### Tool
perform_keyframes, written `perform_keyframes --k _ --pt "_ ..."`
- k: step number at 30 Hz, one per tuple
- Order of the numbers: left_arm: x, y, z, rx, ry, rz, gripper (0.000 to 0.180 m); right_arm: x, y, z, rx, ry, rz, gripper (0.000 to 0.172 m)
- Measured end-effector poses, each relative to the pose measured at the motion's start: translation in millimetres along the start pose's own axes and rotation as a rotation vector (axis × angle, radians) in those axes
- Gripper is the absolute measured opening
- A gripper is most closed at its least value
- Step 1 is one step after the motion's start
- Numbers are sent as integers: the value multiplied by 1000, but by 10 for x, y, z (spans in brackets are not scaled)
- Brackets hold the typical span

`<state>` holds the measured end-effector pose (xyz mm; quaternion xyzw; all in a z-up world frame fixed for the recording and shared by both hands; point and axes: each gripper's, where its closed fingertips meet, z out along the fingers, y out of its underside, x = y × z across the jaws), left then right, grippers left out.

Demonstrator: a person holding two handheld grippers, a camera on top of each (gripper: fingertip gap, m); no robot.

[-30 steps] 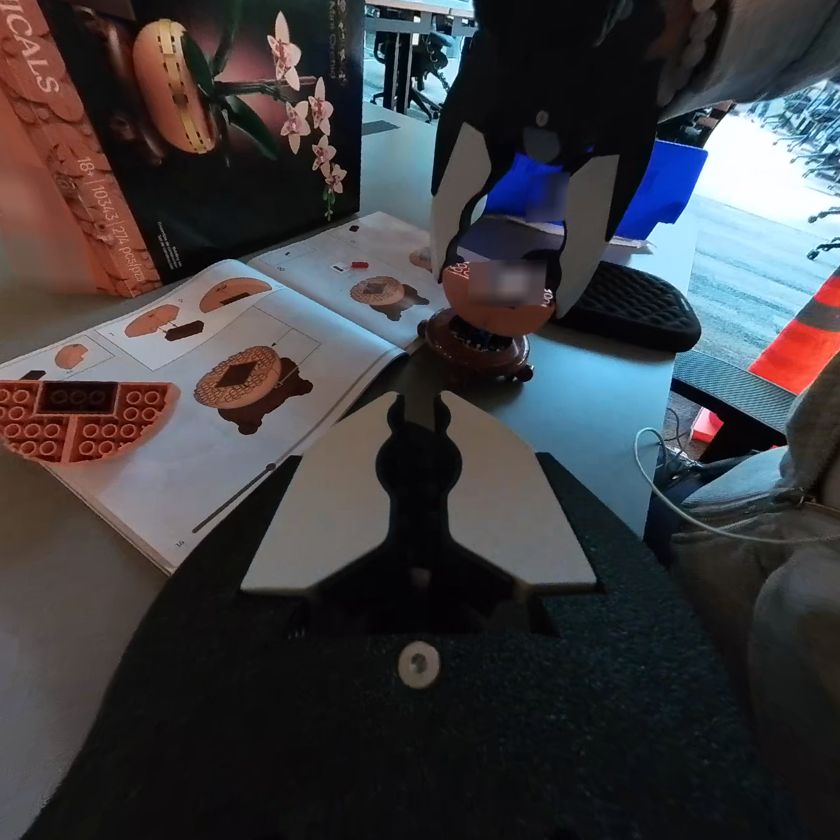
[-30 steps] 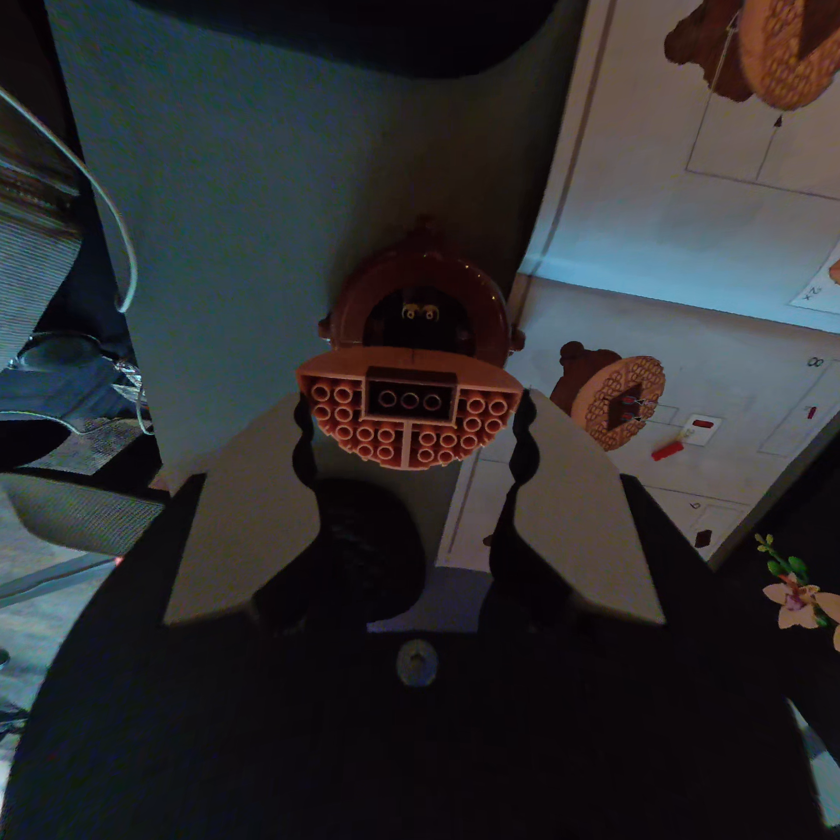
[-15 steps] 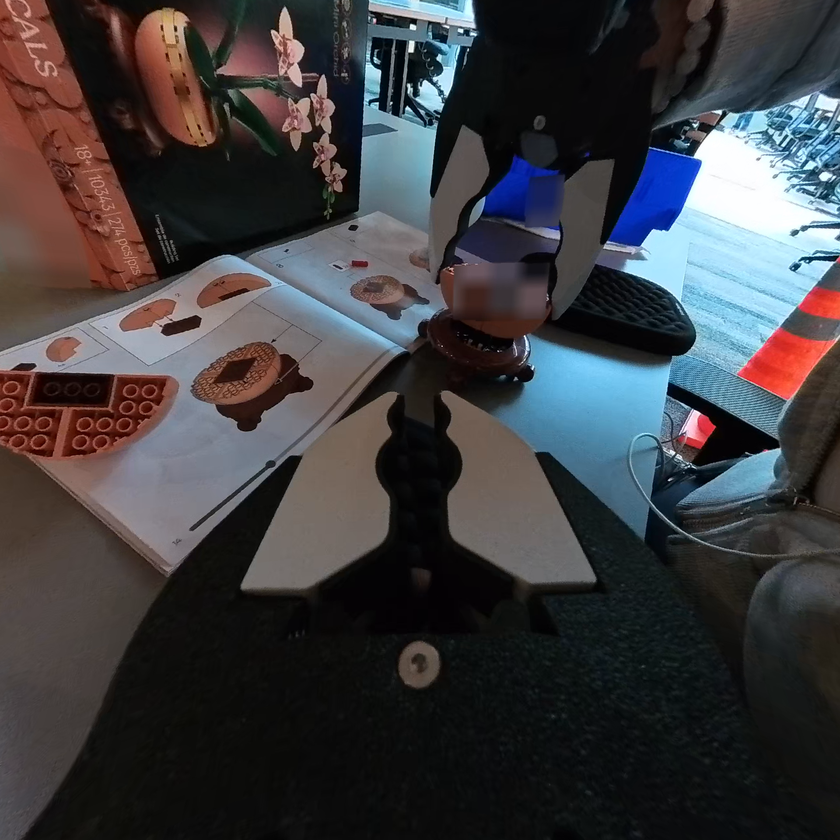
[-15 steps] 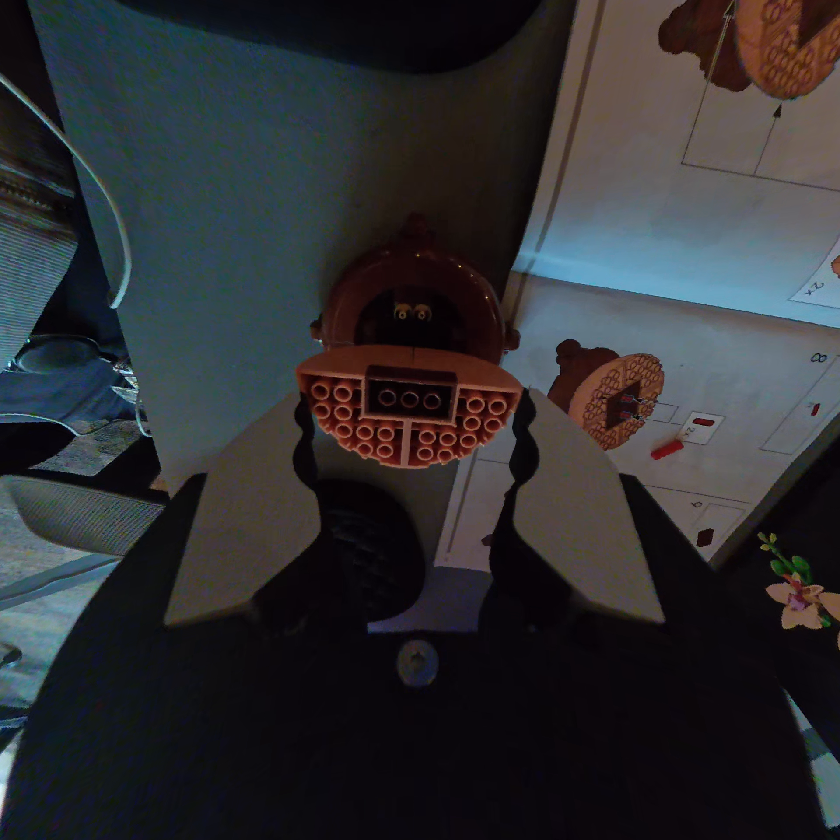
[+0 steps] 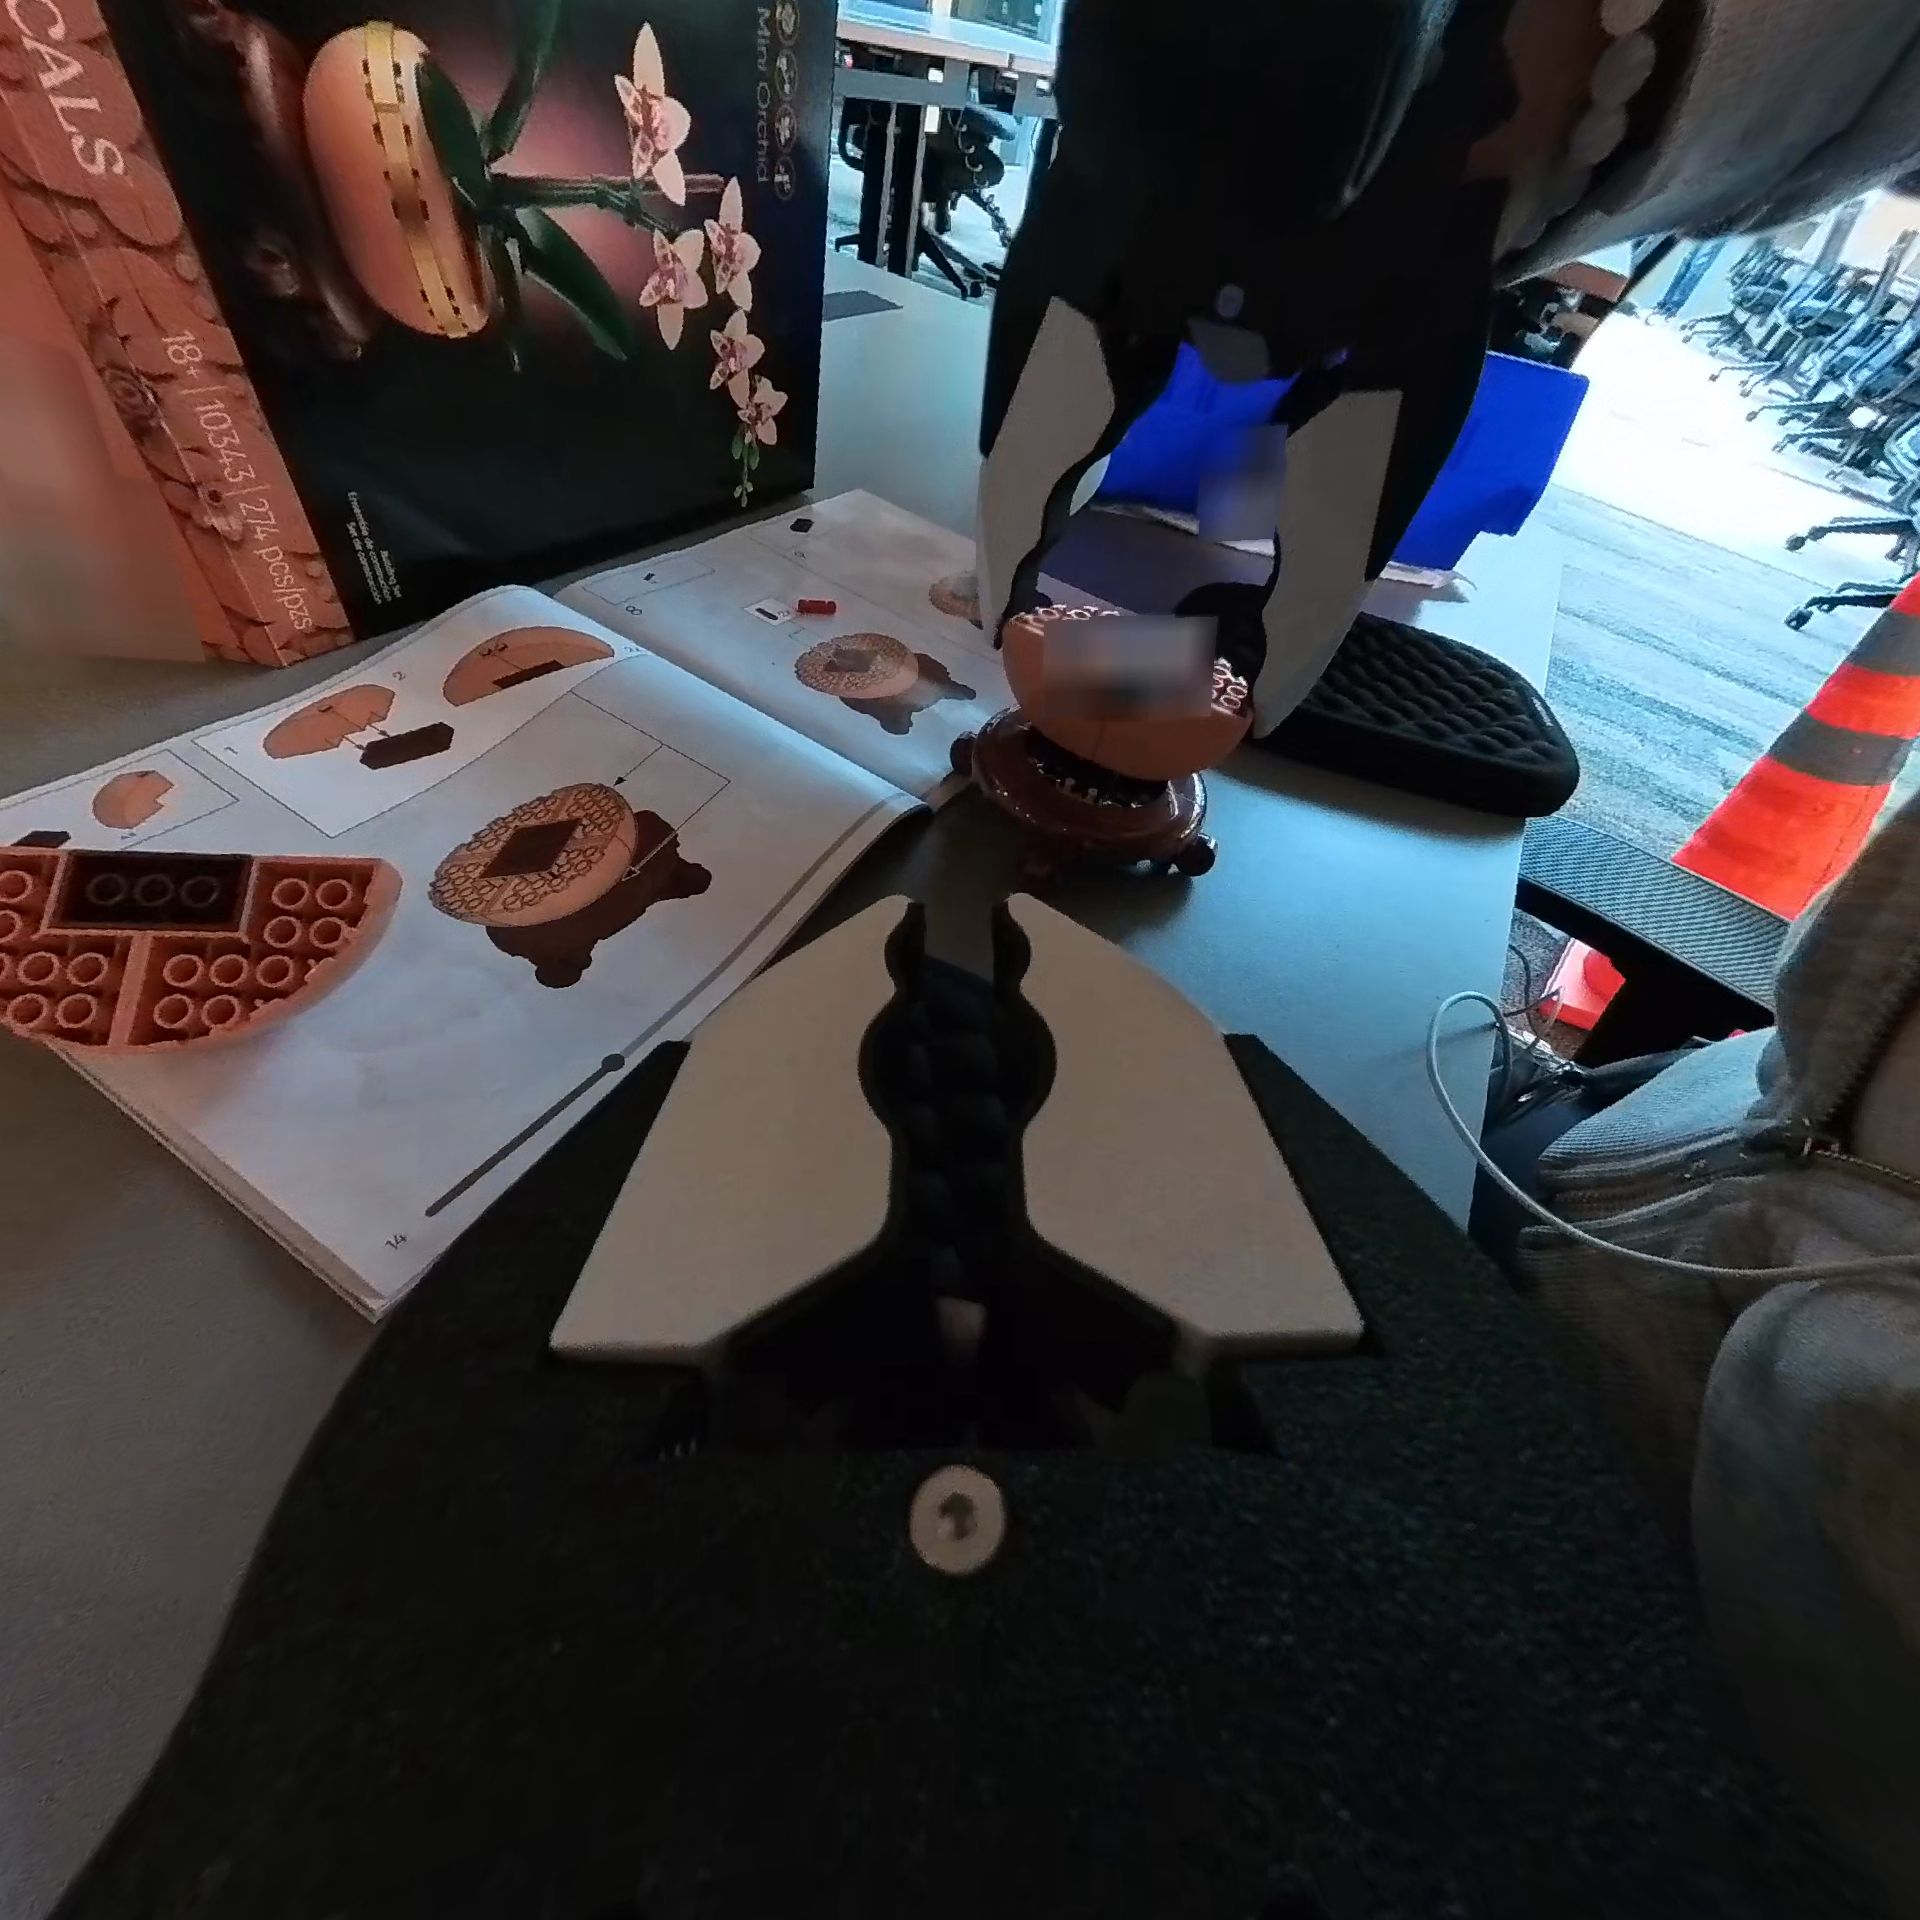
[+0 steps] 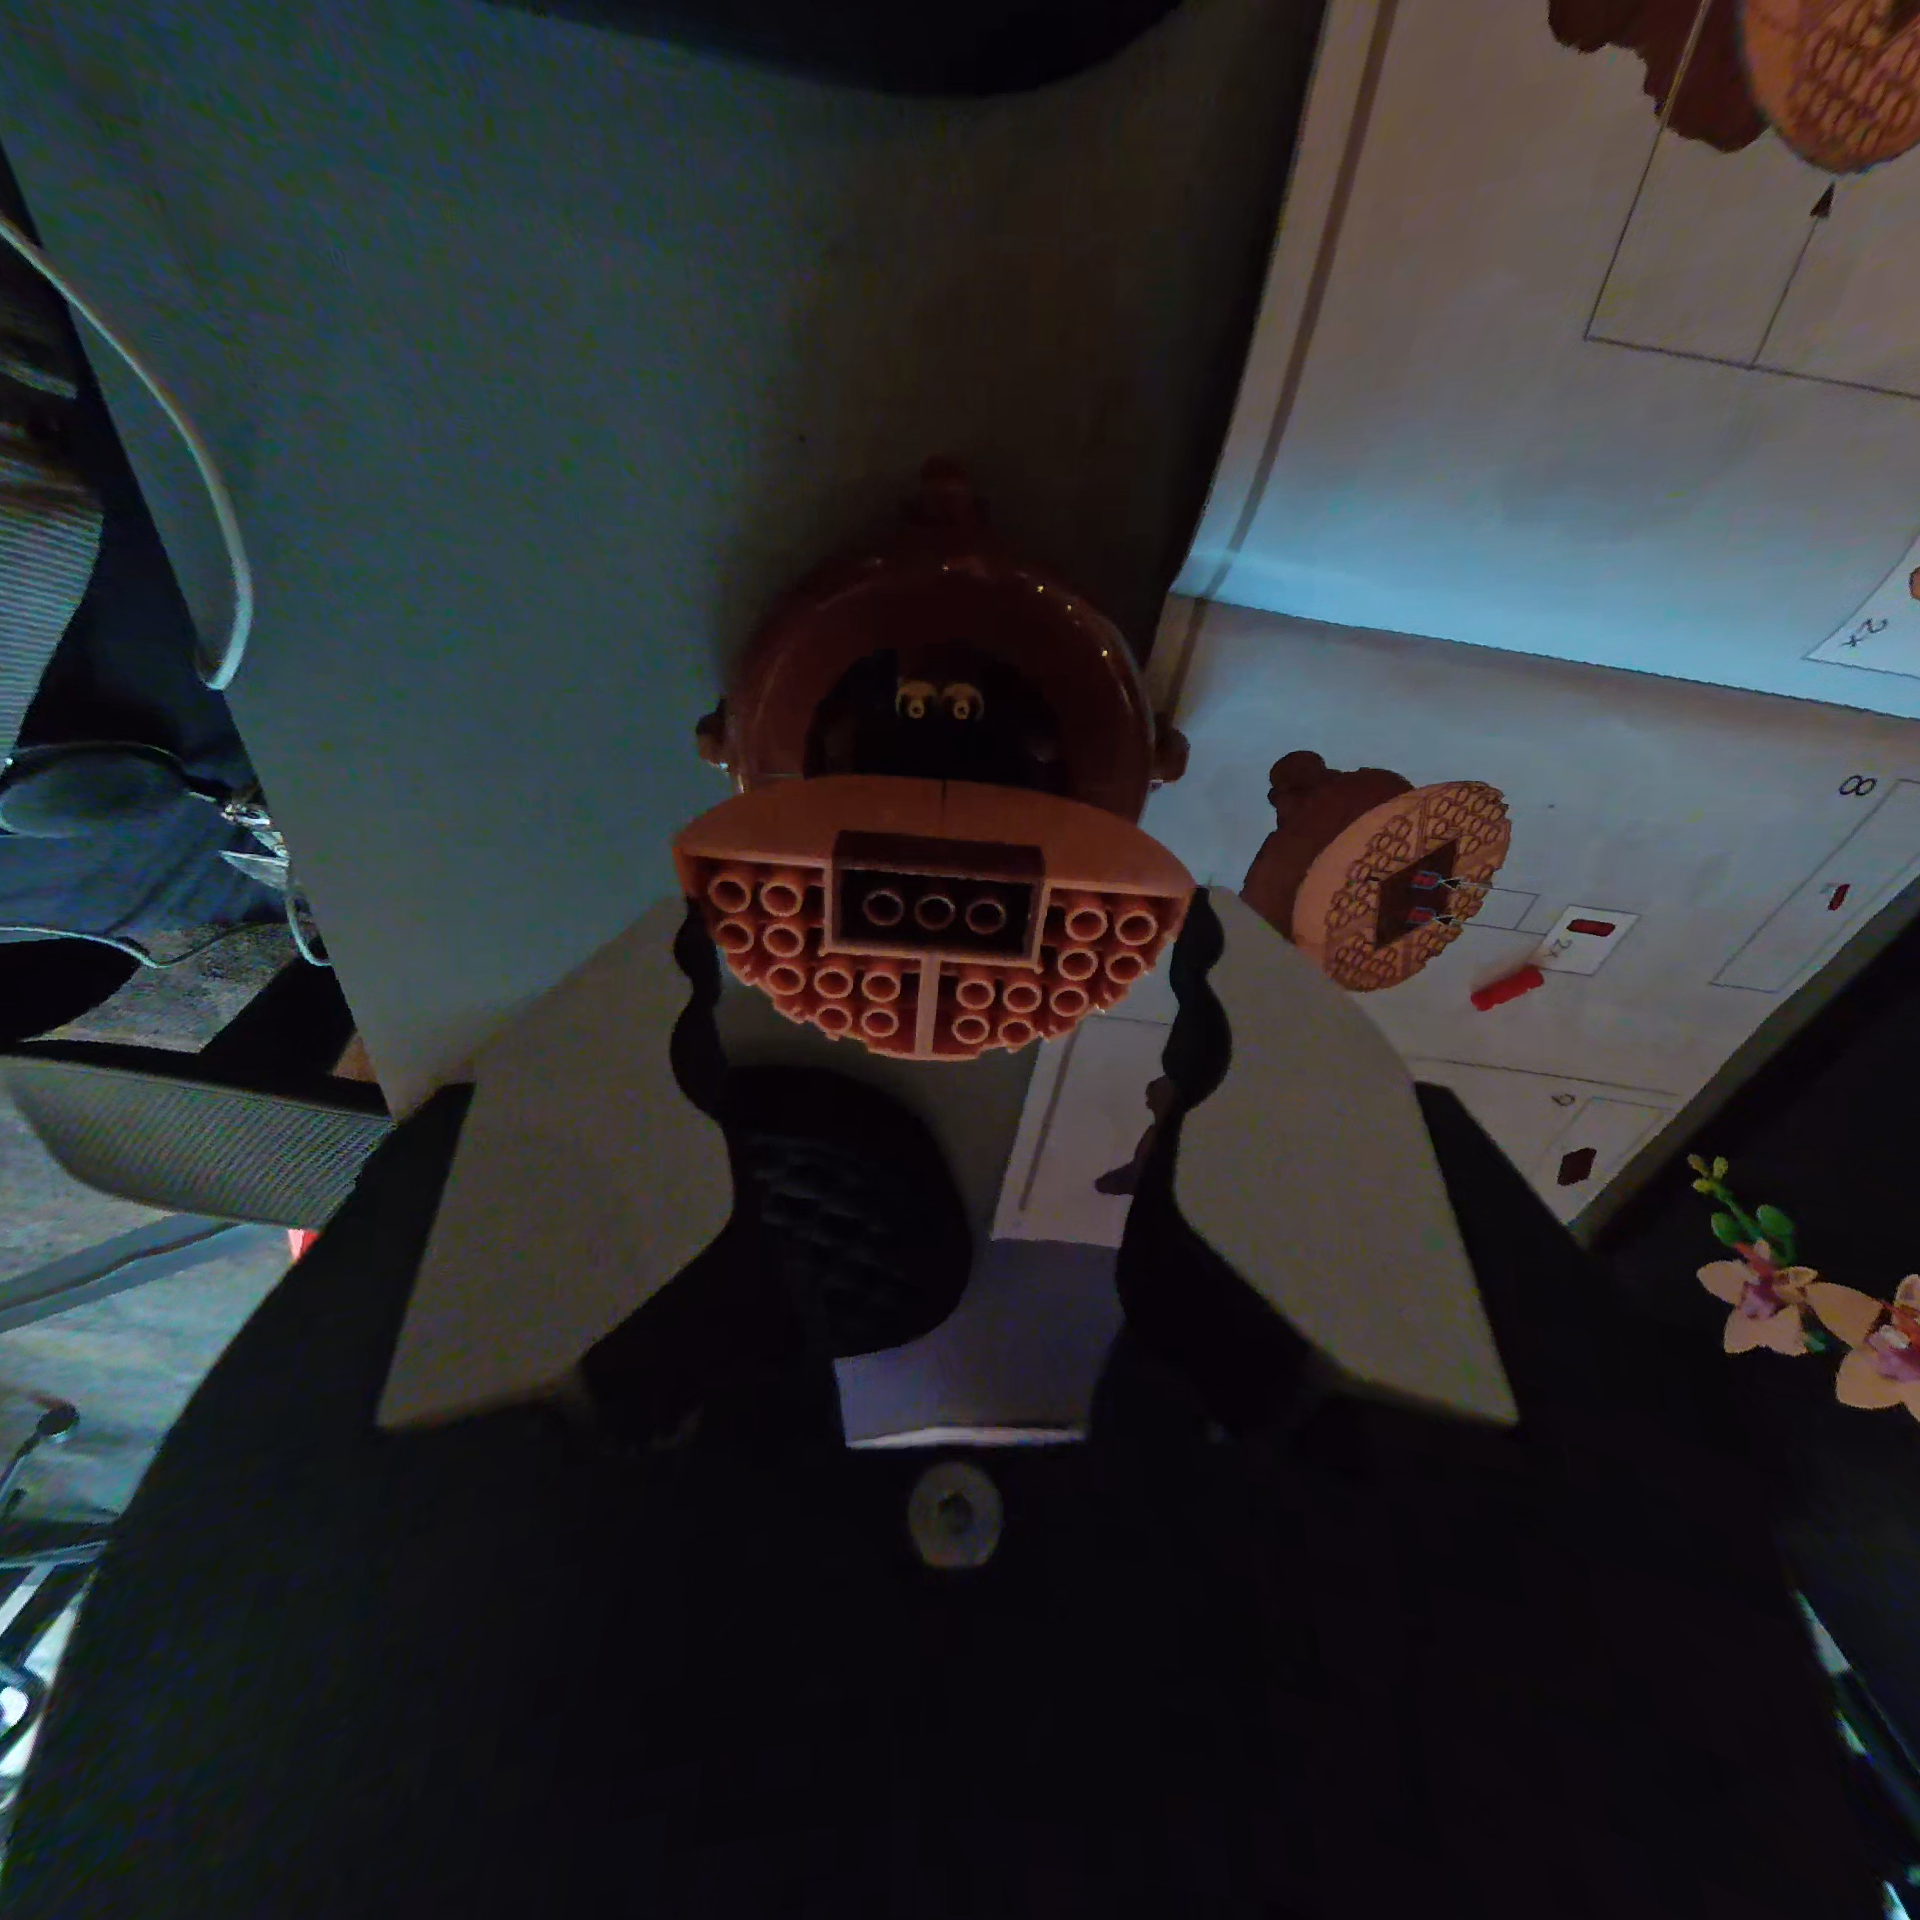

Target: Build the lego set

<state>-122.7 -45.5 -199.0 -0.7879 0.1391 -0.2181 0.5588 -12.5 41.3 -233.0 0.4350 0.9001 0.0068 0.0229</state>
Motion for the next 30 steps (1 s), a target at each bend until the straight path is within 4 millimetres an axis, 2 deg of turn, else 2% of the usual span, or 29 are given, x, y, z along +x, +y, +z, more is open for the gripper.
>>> perform_keyframes --k 14,30 --pt "-23 18 6 3 8 -23 12 -24 -5 -7 -27 -55 1 83" --pt "-24 33 16 -2 16 -32 13 -4 15 -1 -99 -10 -24 83"
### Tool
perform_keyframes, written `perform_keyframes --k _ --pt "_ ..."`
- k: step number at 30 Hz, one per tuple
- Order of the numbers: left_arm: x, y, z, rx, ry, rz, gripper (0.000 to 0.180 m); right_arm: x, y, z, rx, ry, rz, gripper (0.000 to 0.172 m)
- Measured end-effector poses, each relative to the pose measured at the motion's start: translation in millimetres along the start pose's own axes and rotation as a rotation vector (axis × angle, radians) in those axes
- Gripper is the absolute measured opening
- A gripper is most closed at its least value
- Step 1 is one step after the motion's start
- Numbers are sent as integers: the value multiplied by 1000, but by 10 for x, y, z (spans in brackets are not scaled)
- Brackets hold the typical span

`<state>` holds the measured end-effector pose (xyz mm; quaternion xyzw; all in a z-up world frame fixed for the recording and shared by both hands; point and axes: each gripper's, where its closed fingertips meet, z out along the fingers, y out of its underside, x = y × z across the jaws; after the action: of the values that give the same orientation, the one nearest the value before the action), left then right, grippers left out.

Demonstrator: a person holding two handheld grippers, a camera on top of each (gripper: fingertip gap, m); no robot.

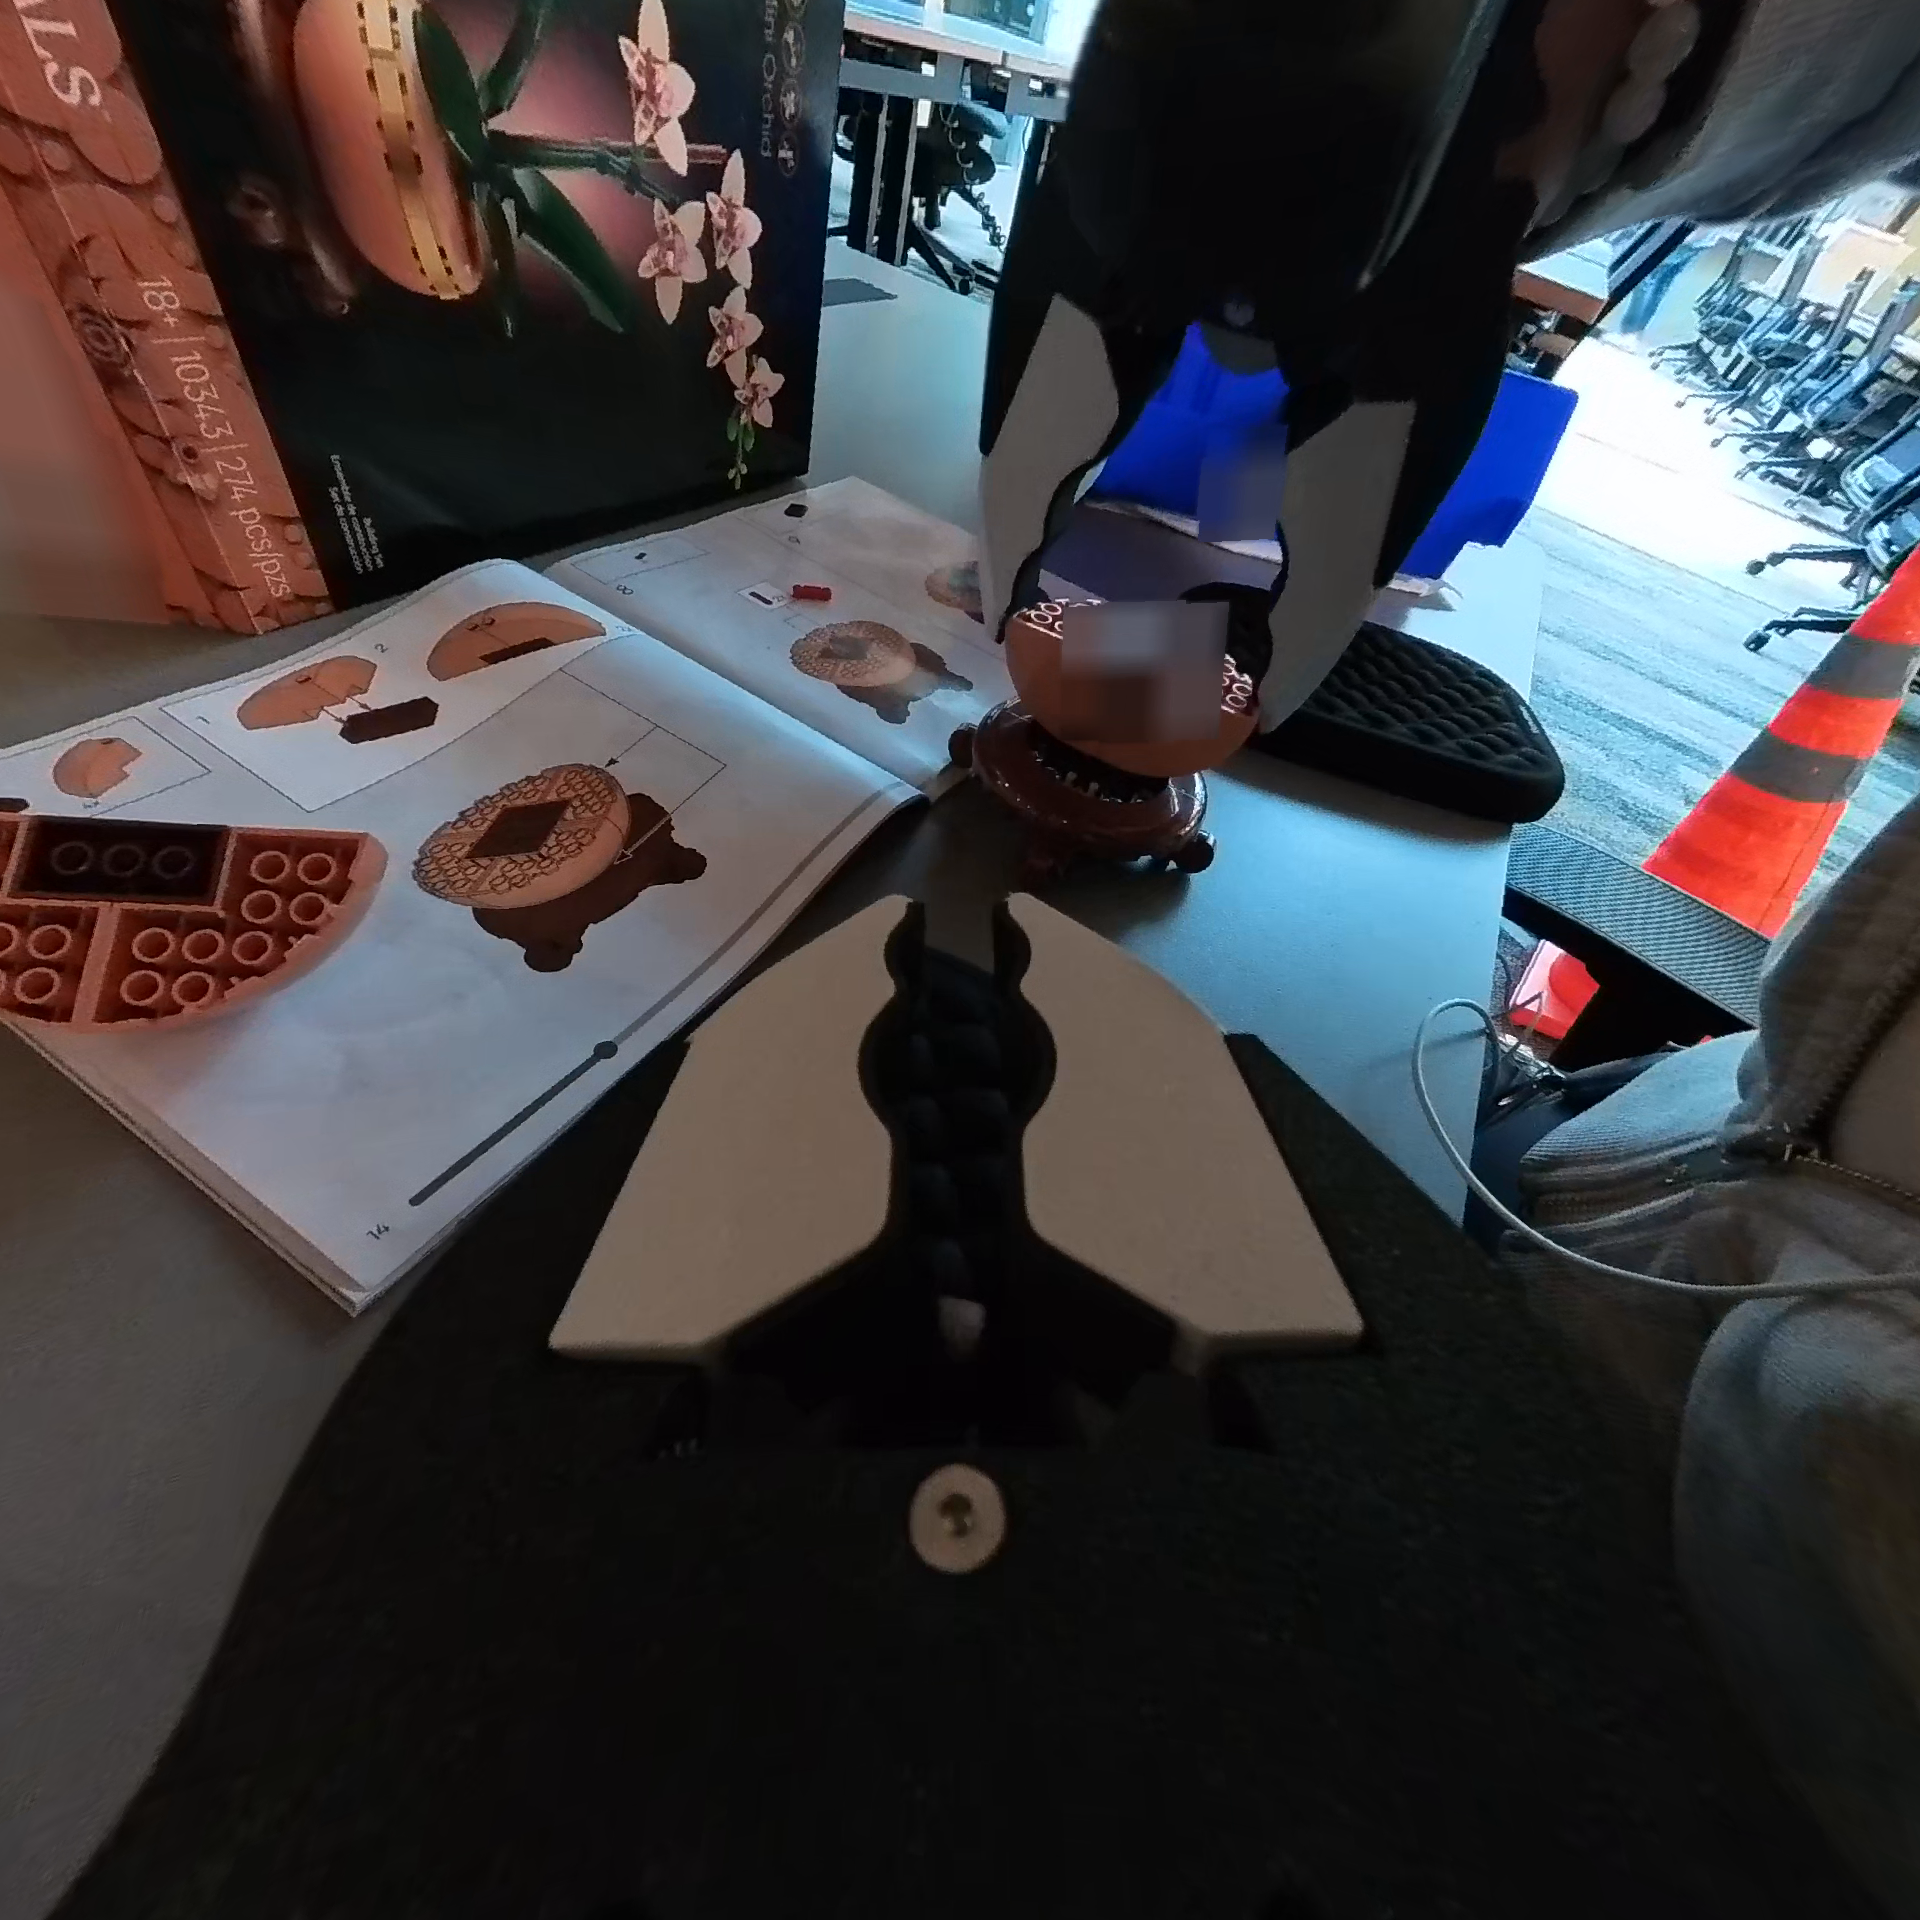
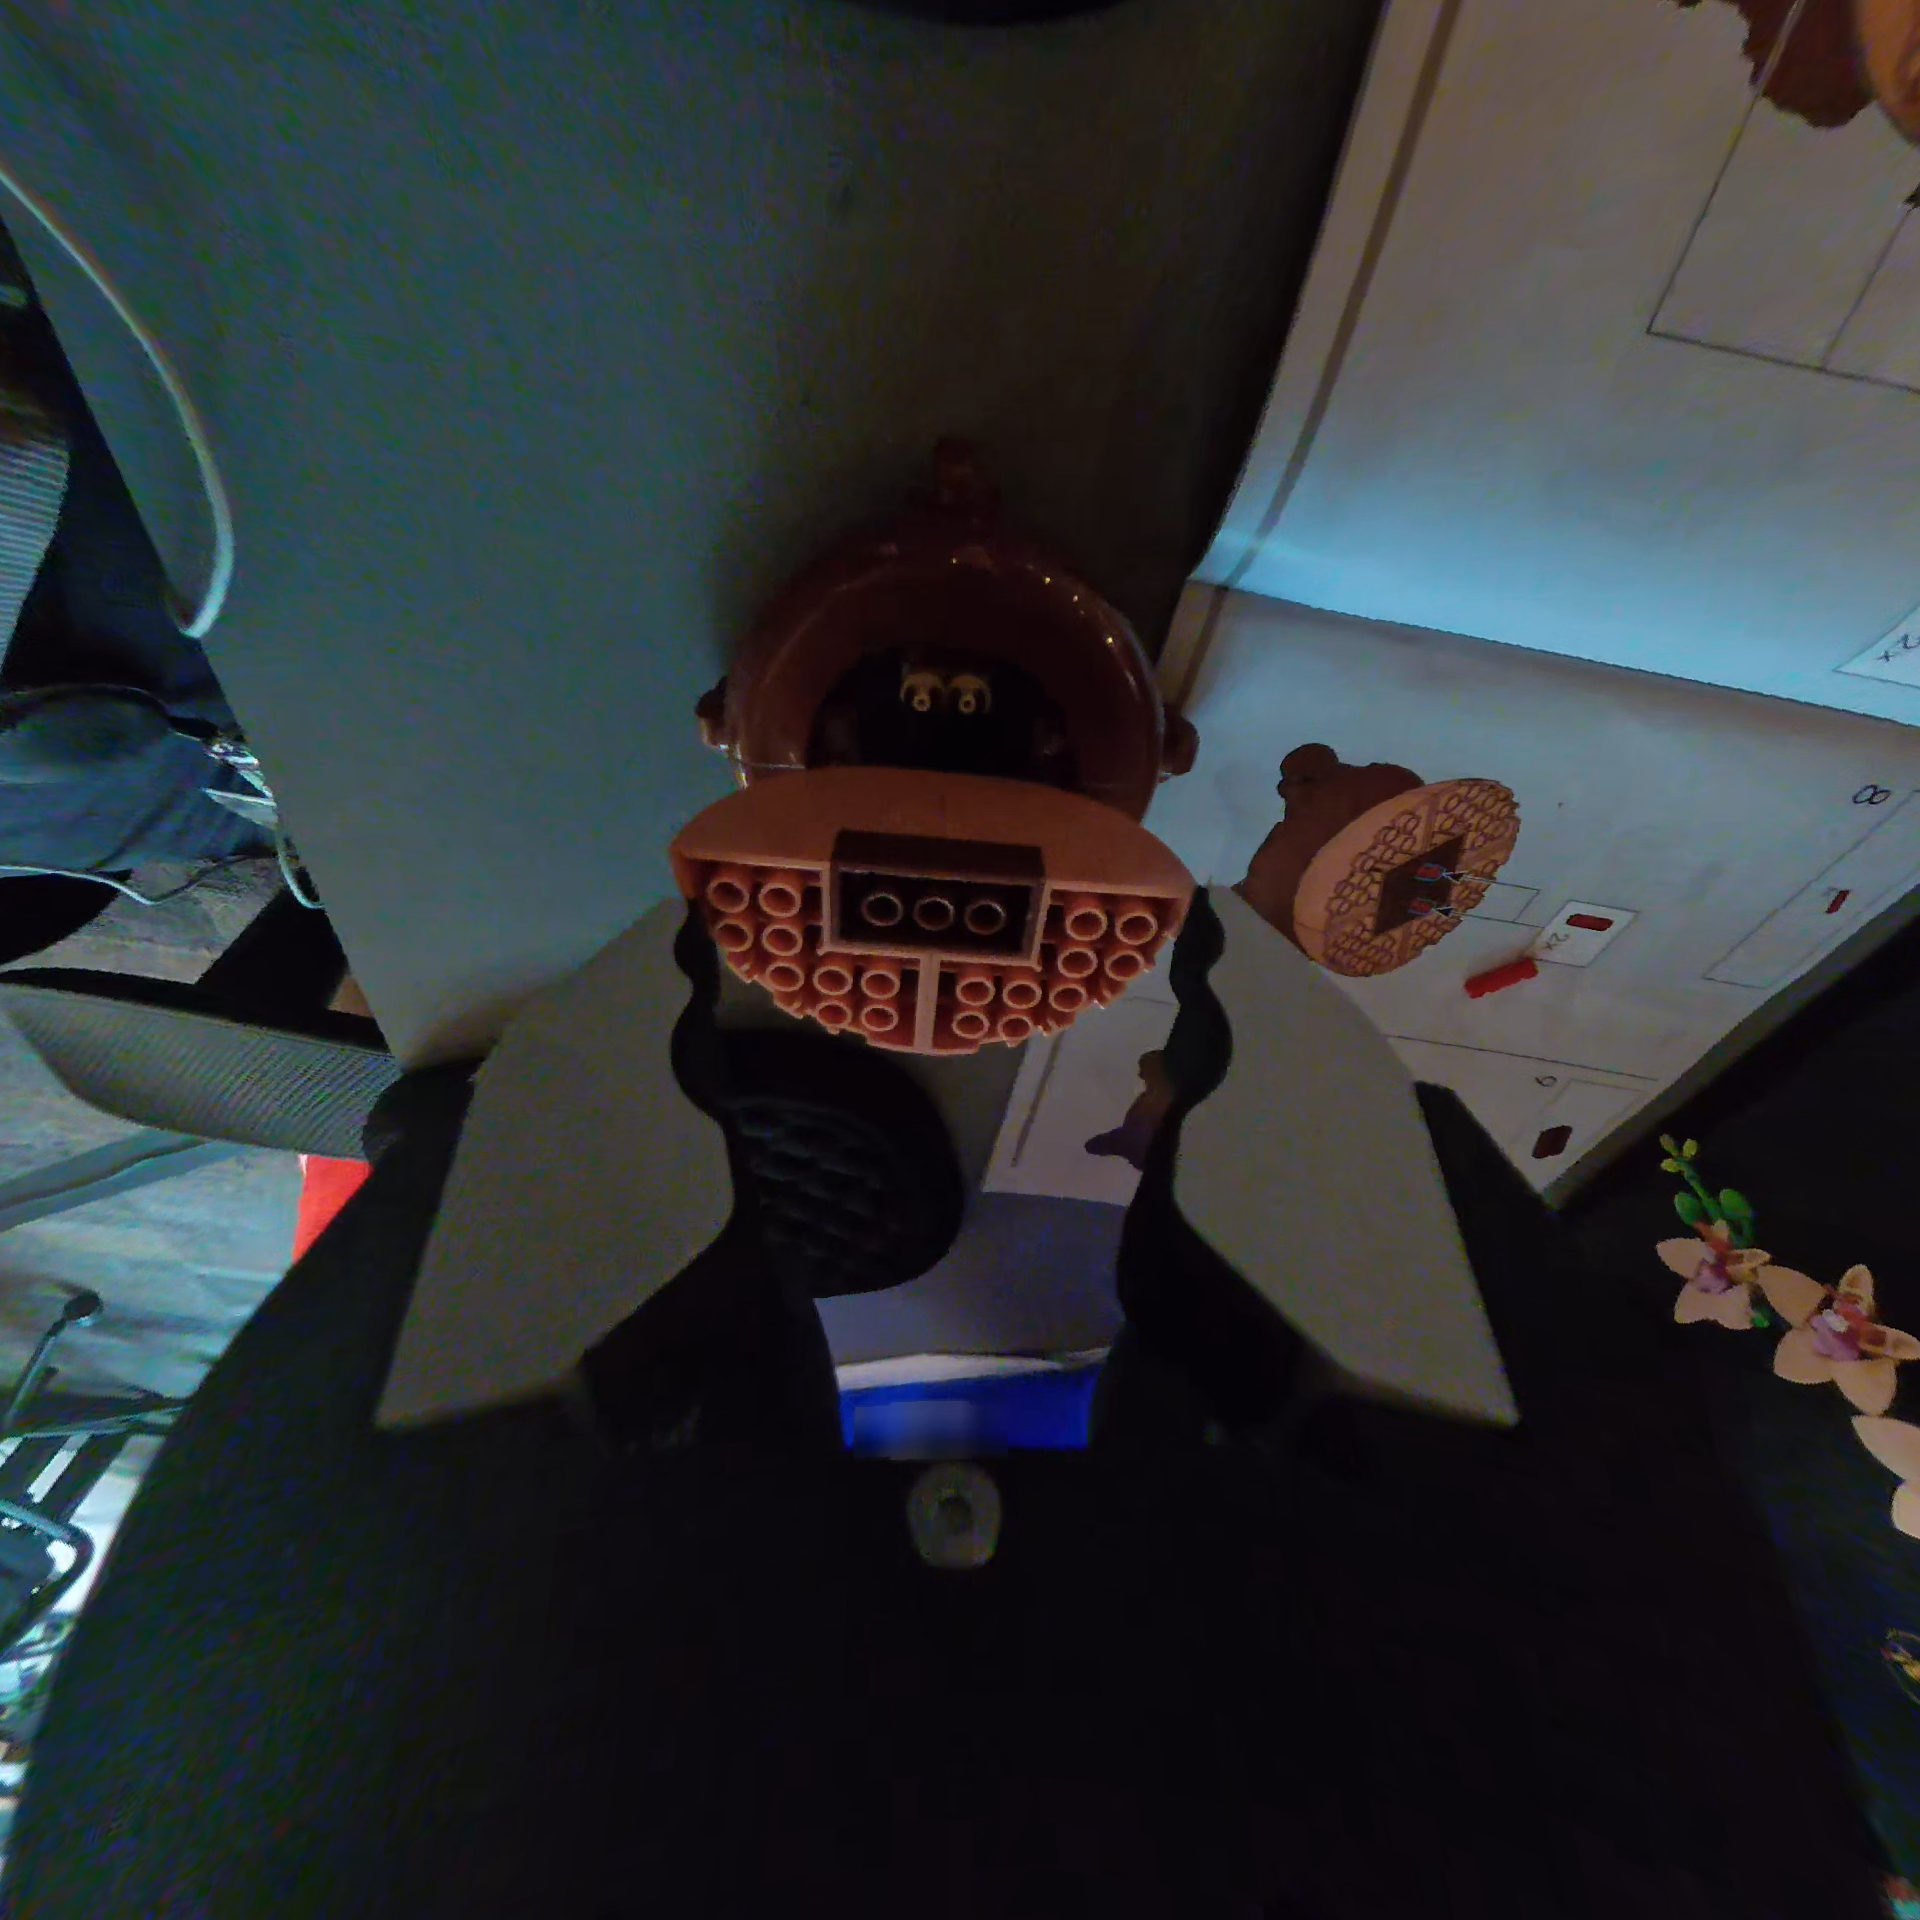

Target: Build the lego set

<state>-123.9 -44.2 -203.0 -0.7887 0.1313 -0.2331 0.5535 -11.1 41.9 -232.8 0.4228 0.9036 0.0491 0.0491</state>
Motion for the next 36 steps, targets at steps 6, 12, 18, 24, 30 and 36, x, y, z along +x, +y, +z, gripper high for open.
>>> perform_keyframes --k 6,12,18,24,30,36 --pt "3 5 6 -4 2 2 13 0 24 4 -29 2 1 83" --pt "-2 12 12 -7 5 -7 13 0 -24 -8 -41 -13 6 83" --pt "9 23 17 -13 9 -2 13 -2 5 -8 -75 -15 23 83" --pt "12 31 20 -17 19 -12 13 -4 24 0 -73 -12 25 83" --pt "14 21 2 -3 27 -20 13 1 20 -5 -42 -42 18 83" --pt "6 21 -1 0 32 -35 13 -9 71 -6 -53 -38 14 83"
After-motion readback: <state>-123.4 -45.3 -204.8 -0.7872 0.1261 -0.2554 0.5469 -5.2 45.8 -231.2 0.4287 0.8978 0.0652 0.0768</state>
